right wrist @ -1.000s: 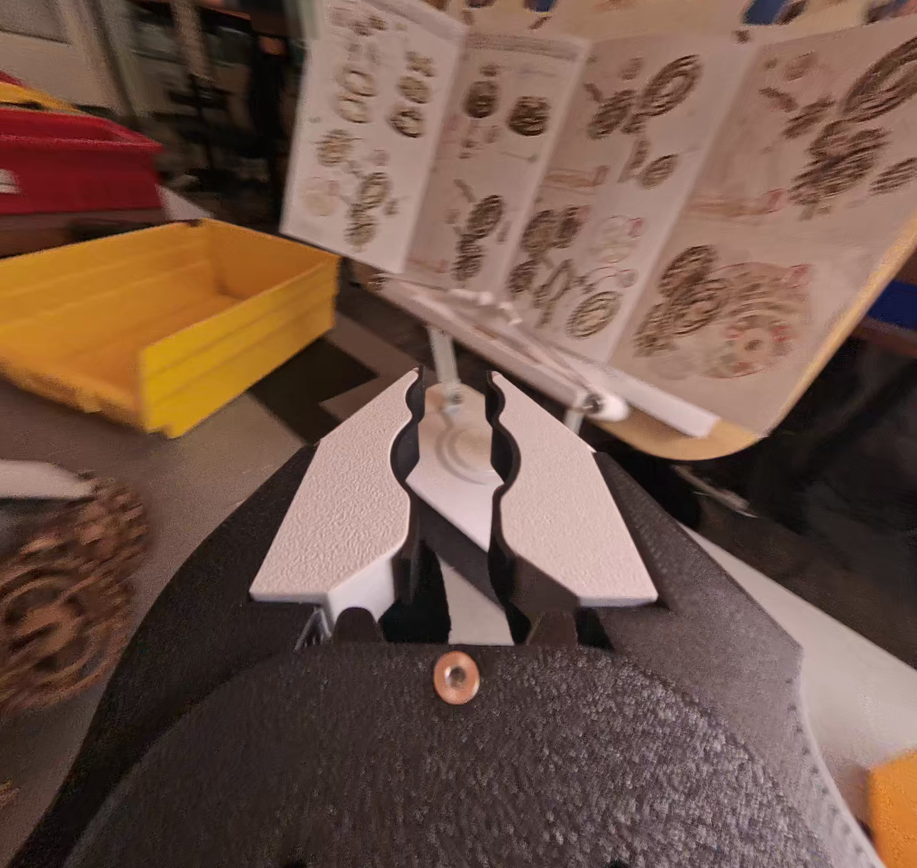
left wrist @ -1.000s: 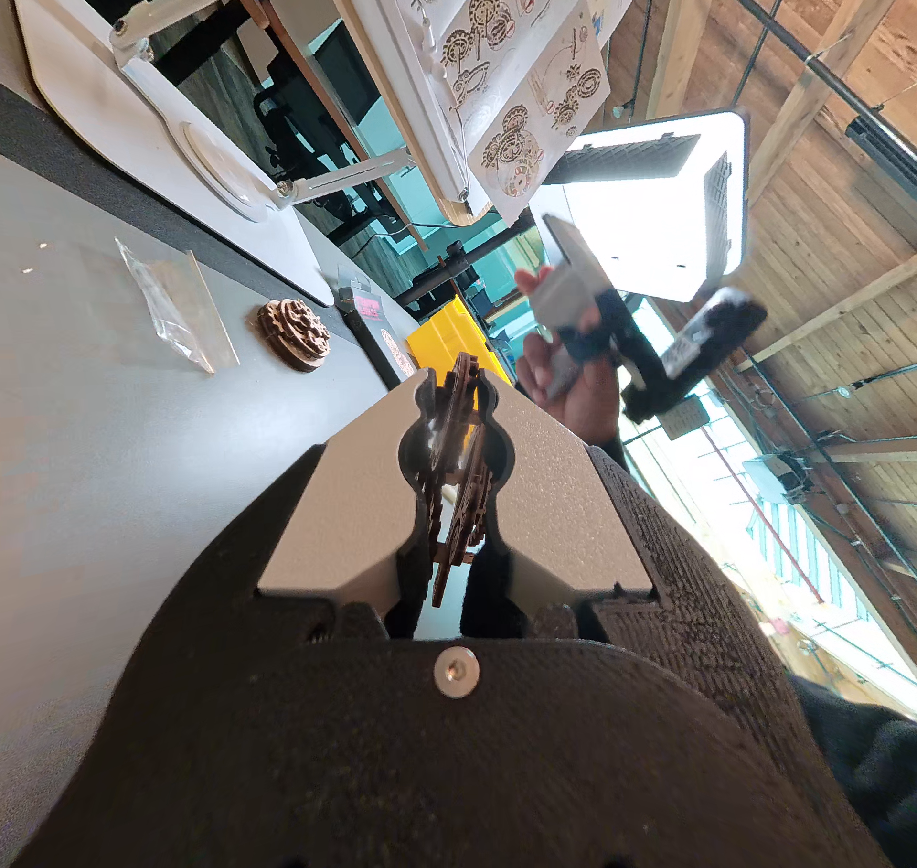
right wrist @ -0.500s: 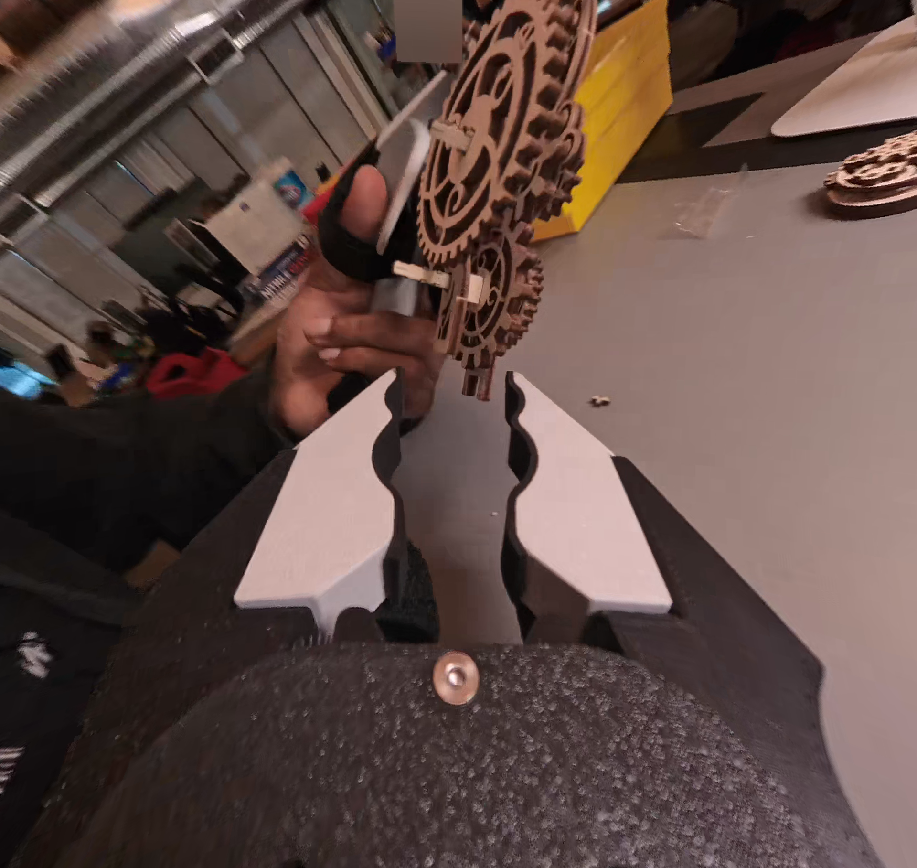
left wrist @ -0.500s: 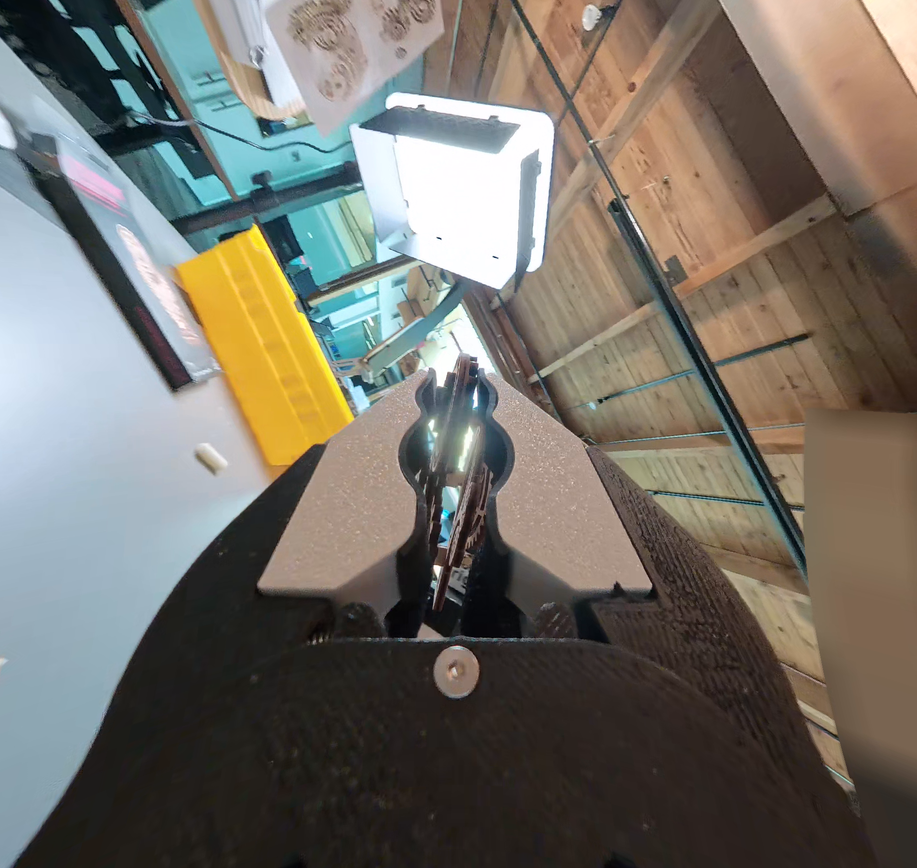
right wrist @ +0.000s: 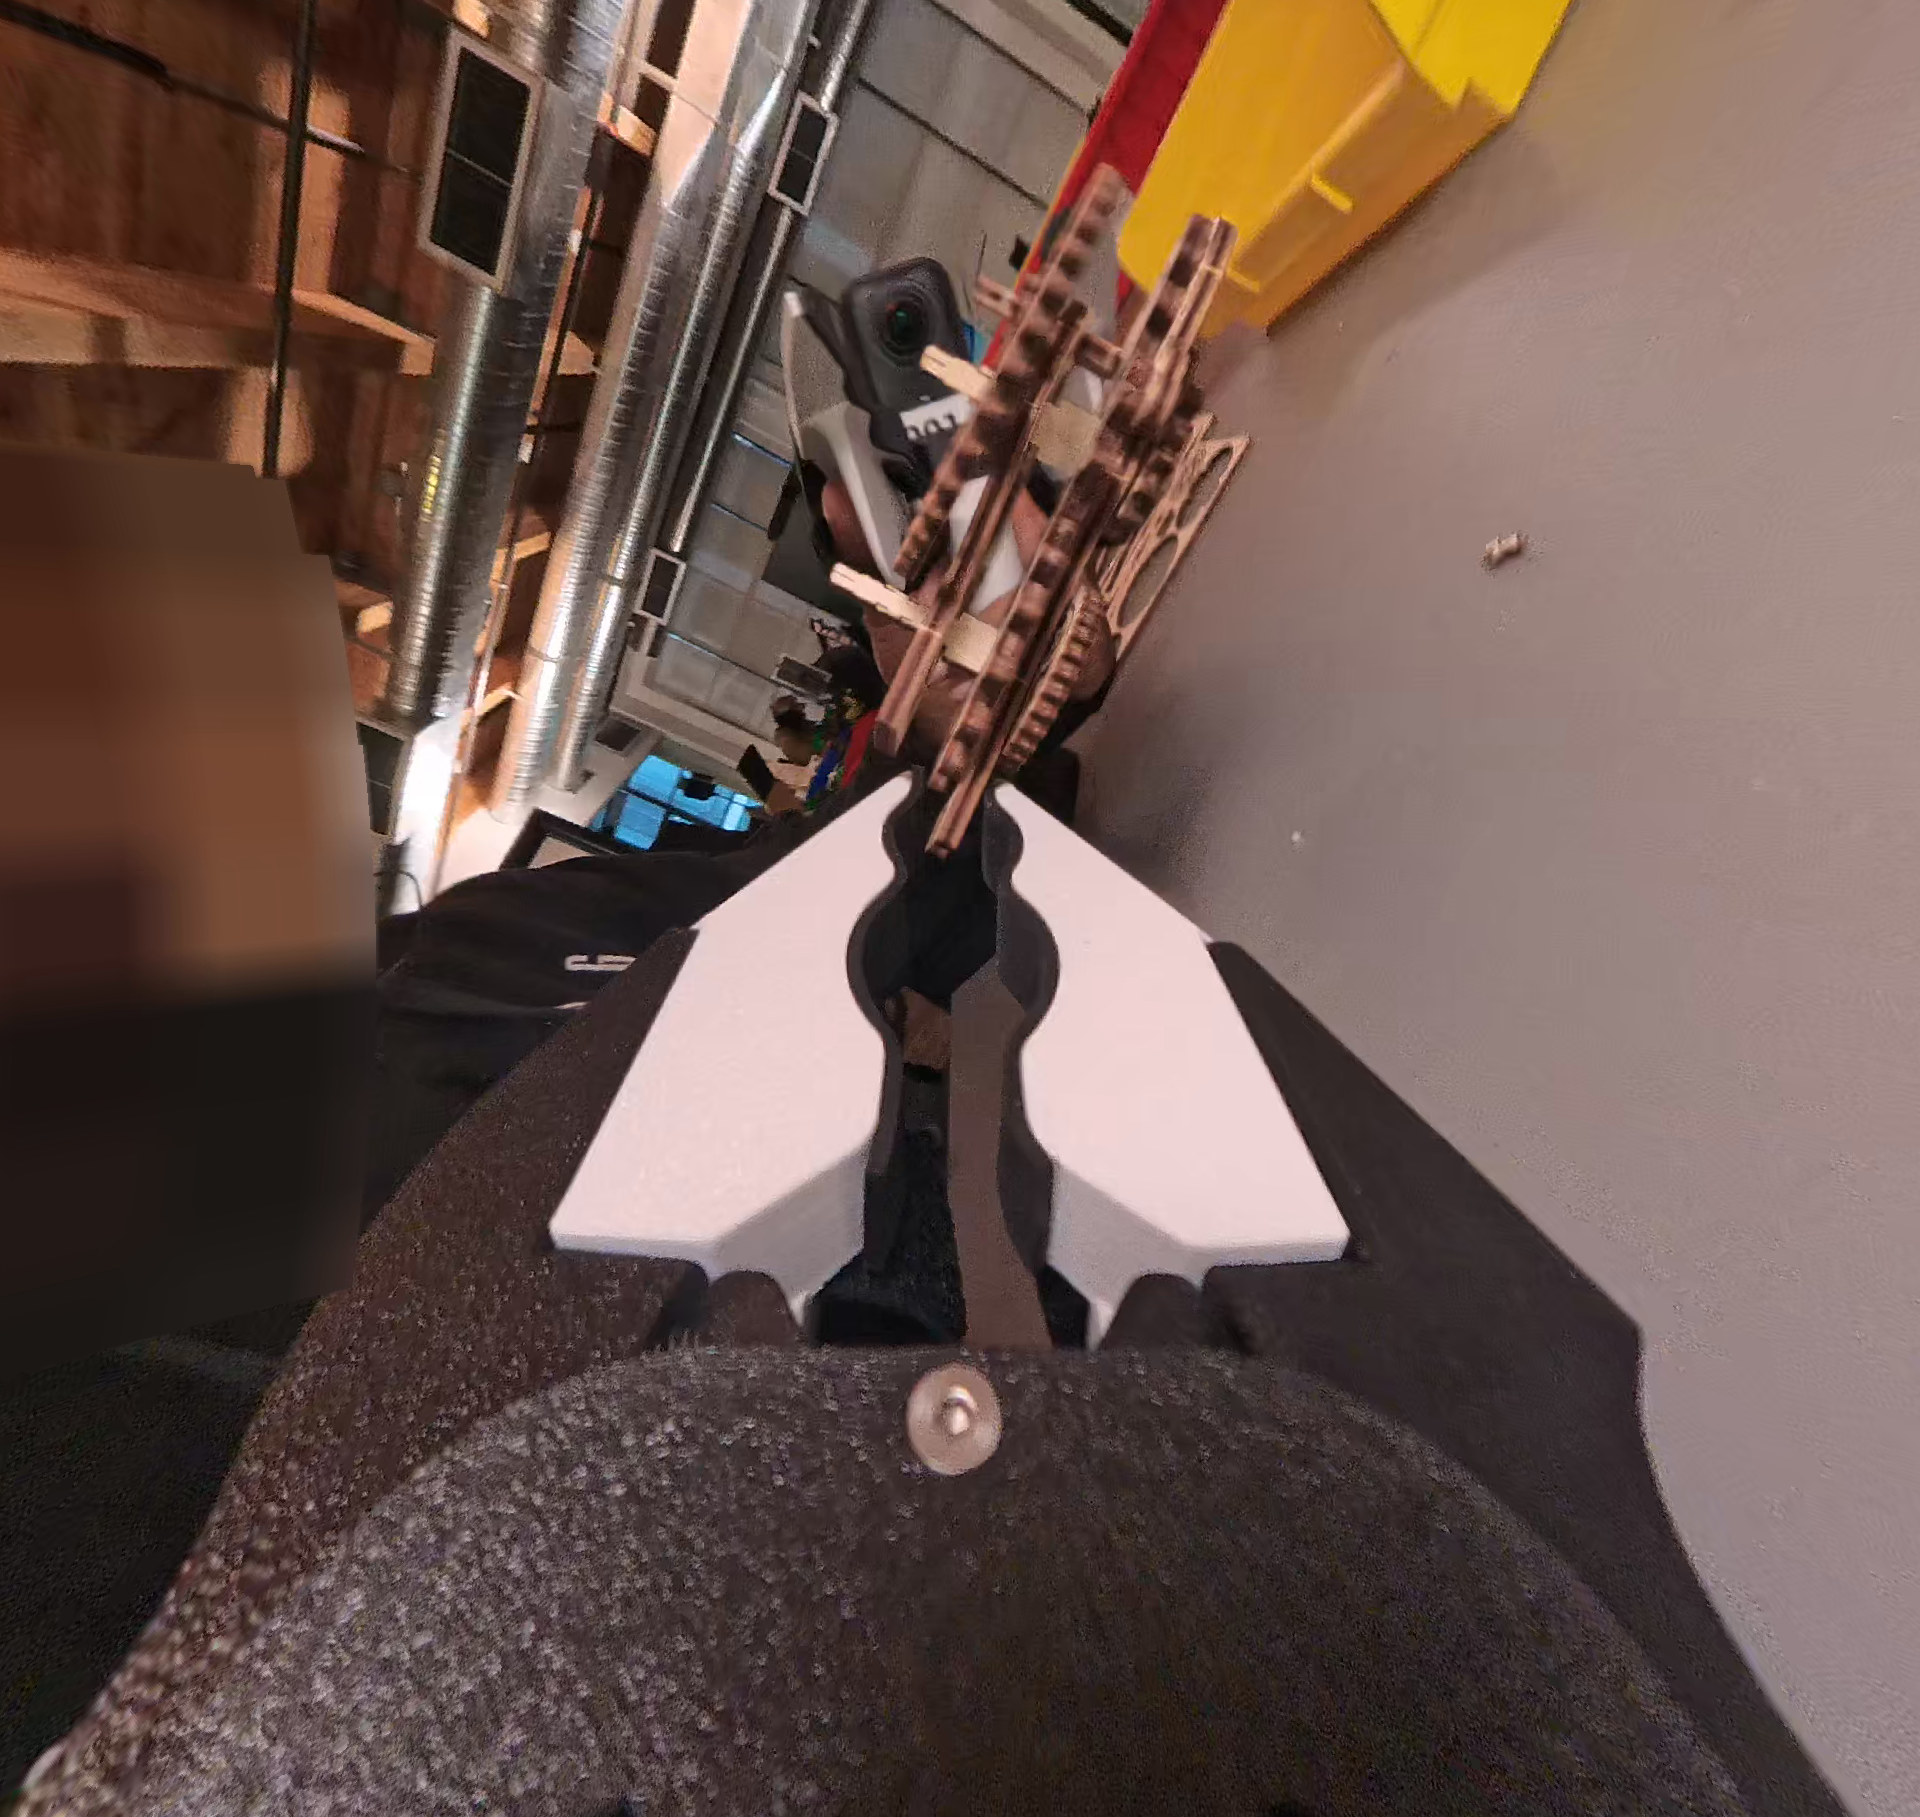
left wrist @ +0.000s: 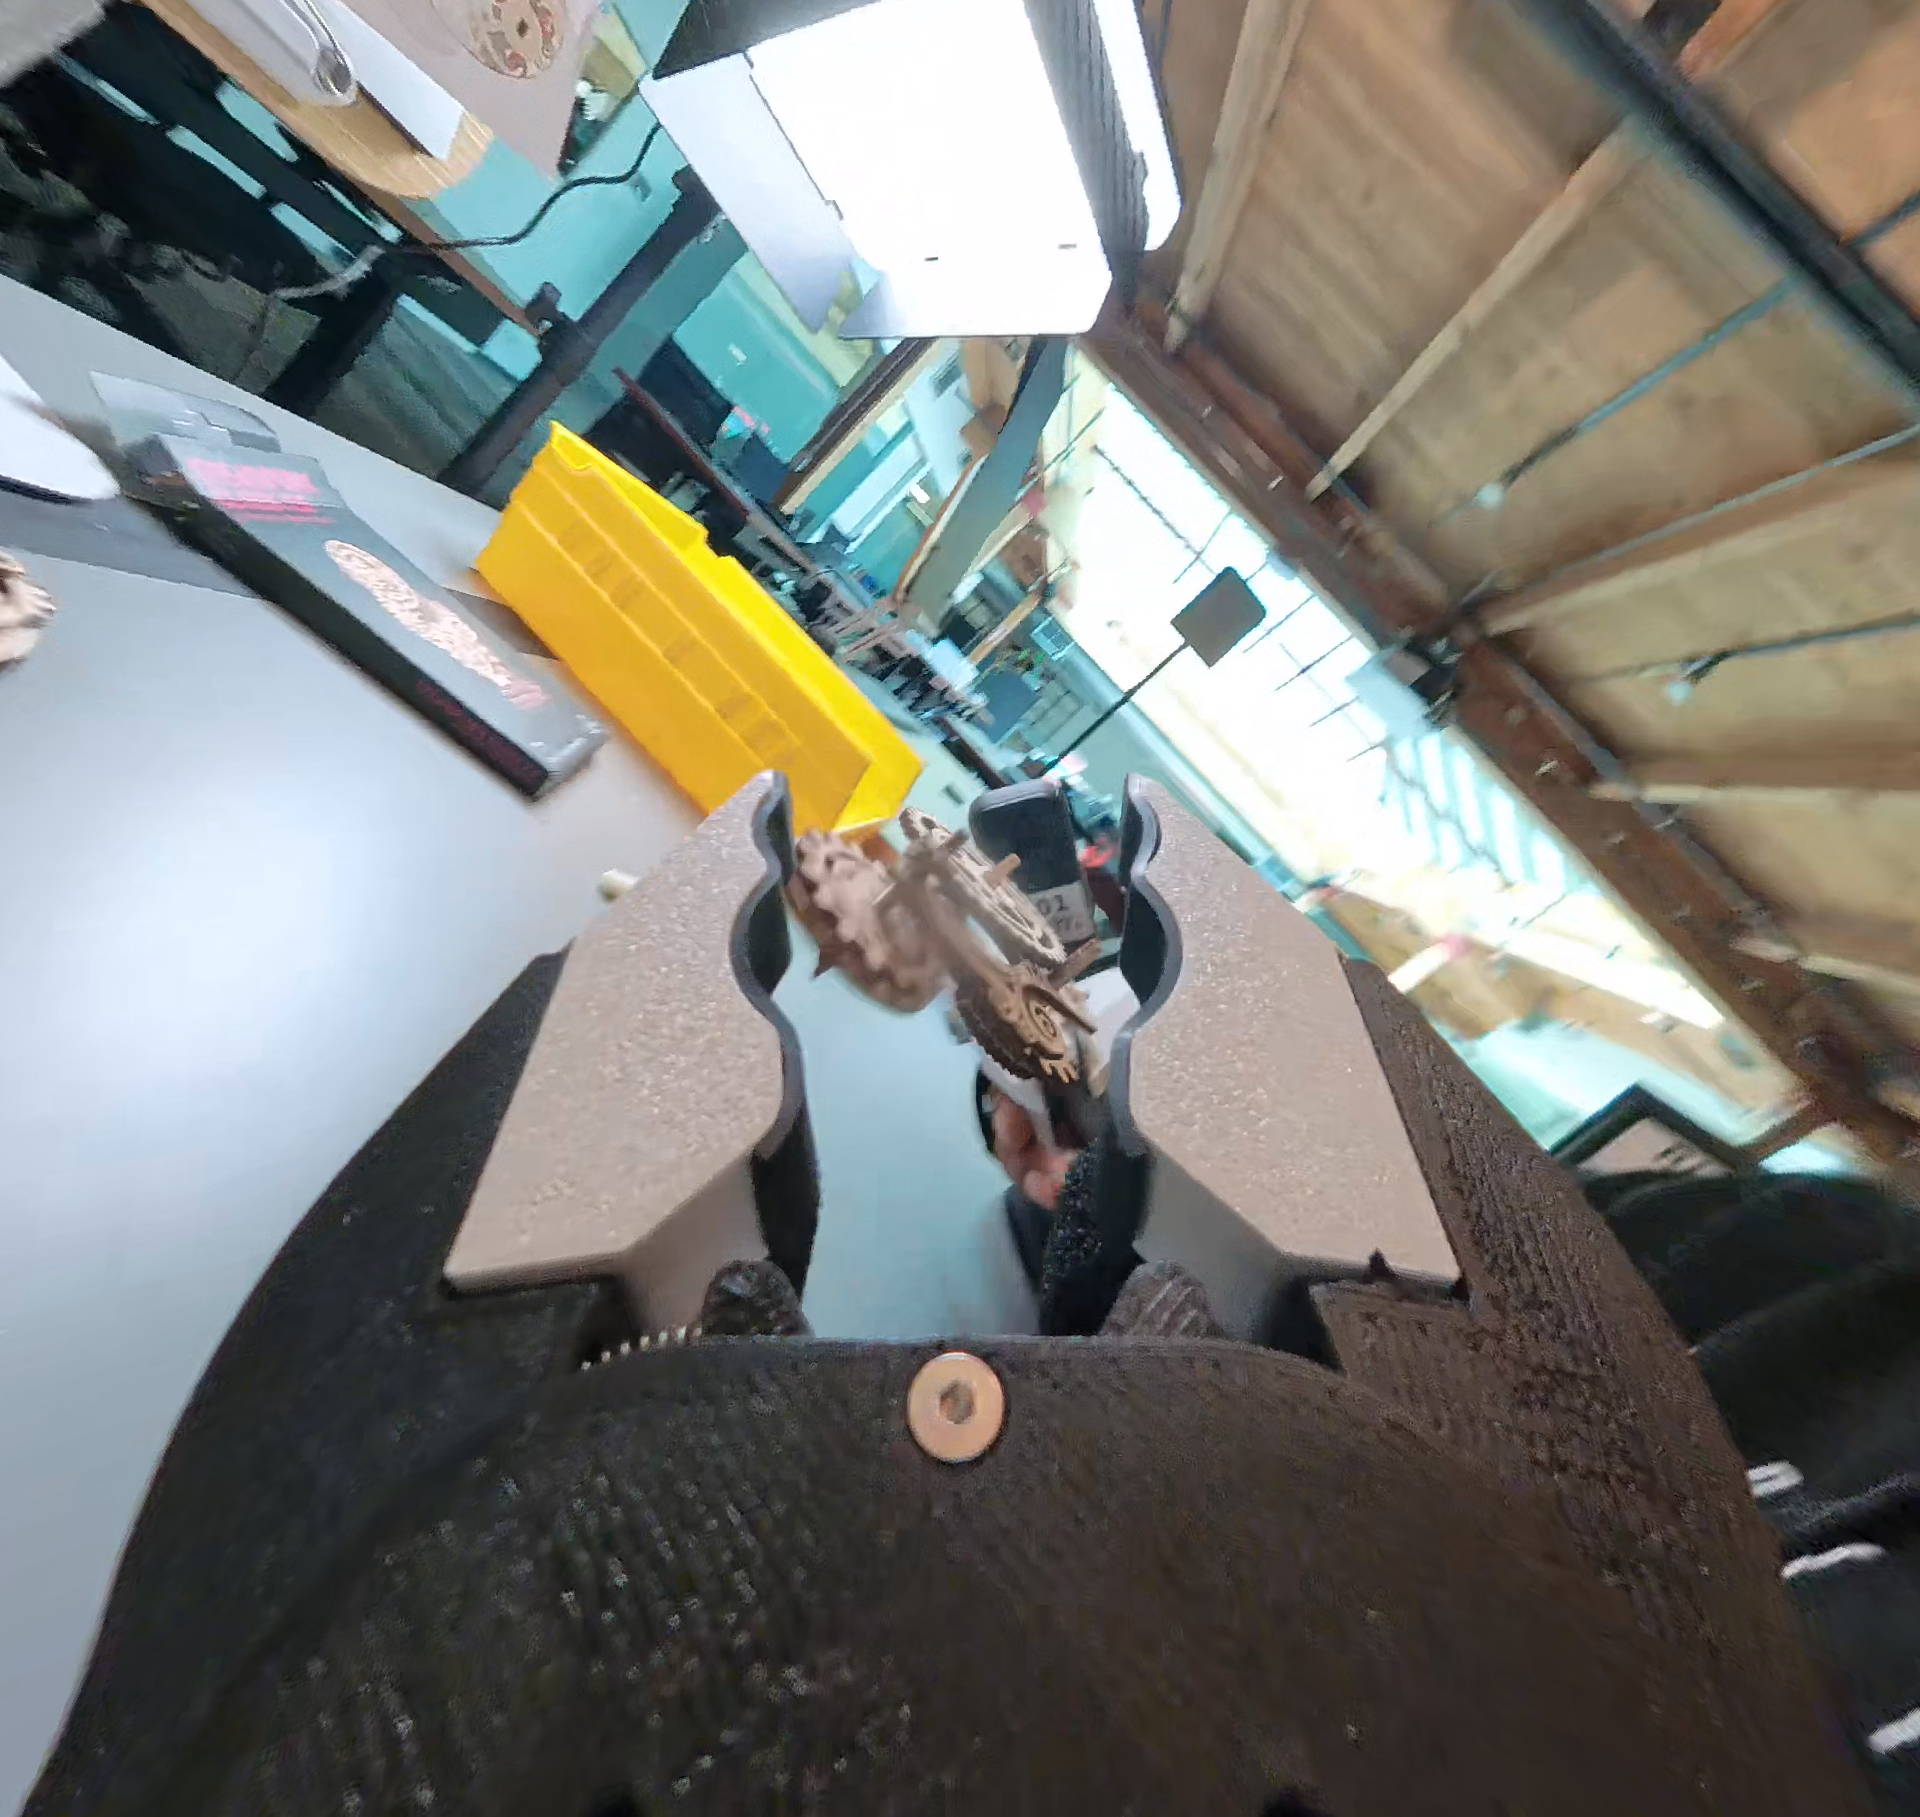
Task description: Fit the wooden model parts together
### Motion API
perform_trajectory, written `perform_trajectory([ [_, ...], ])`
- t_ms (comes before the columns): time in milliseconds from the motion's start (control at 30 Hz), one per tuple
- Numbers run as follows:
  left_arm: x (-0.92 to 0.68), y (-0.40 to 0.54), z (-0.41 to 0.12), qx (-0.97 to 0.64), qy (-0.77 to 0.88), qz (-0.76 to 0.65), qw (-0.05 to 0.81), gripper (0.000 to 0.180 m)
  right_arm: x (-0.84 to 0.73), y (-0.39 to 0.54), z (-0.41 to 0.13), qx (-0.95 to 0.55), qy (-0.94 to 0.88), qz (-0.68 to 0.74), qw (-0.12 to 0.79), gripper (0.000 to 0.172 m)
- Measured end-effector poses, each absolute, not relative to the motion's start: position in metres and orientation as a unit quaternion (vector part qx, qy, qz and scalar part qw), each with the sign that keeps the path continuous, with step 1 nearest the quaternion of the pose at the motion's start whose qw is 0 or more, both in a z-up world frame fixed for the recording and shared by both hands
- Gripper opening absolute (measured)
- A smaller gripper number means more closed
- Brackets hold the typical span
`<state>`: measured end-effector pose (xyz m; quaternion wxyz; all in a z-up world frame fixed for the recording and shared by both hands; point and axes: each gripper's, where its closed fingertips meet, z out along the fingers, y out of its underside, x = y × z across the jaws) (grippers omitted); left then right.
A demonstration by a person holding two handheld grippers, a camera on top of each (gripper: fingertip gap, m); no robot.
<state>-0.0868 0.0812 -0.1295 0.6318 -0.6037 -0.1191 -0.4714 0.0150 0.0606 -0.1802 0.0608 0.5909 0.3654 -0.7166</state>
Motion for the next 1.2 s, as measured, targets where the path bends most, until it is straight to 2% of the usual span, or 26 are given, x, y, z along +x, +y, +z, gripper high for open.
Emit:
perform_trajectory([
  [167, -0.077, 0.059, -0.161, -0.704, -0.004, -0.313, 0.637, 0.067, 0.021, 0.058, -0.225, 0.651, 0.374, -0.649, 0.119, 0.011],
  [300, -0.061, 0.057, -0.185, -0.746, 0.05, -0.268, 0.607, 0.068, 0.02, 0.053, -0.248, 0.681, 0.386, -0.602, 0.16, 0.011],
  [367, -0.055, 0.057, -0.194, -0.762, 0.075, -0.246, 0.594, 0.069, 0.021, 0.053, -0.254, 0.689, 0.395, -0.584, 0.168, 0.023],
  [467, -0.05, 0.055, -0.209, -0.785, 0.114, -0.201, 0.575, 0.067, 0.031, 0.054, -0.256, 0.688, 0.424, -0.564, 0.168, 0.057],
  [567, -0.044, 0.053, -0.218, -0.794, 0.13, -0.194, 0.561, 0.065, 0.047, 0.06, -0.256, 0.694, 0.457, -0.536, 0.149, 0.07],
  [700, -0.041, 0.053, -0.224, -0.8, 0.139, -0.187, 0.553, 0.063, 0.069, 0.071, -0.265, 0.702, 0.523, -0.475, 0.092, 0.069],
  [933, -0.035, 0.054, -0.233, -0.808, 0.148, -0.183, 0.54, 0.059, 0.074, 0.087, -0.283, 0.683, 0.65, -0.332, -0.029, 0.047],
  [1200, -0.037, 0.053, -0.228, -0.804, 0.144, -0.172, 0.55, 0.057, 0.062, 0.091, -0.289, 0.623, 0.73, -0.229, -0.164, 0.05],
])
